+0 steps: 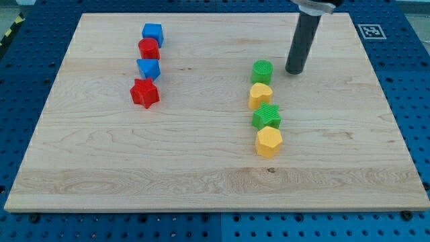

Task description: Push green circle towards up and right

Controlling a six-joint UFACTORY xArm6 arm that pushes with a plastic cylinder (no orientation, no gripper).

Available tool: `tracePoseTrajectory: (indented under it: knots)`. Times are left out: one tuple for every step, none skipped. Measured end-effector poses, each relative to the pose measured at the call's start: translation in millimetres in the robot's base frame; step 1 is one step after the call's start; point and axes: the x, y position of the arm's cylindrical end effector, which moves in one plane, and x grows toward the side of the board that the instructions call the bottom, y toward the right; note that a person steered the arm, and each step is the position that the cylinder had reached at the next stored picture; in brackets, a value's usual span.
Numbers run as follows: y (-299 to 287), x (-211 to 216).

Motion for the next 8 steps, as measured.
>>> tracePoseTrajectory:
  knots:
    - [-5, 7]
    - [-5, 12]
    - [-10, 13]
    - [-19, 16]
    - [-27, 18]
    - [-40, 18]
    - [-52, 19]
    - [-54, 19]
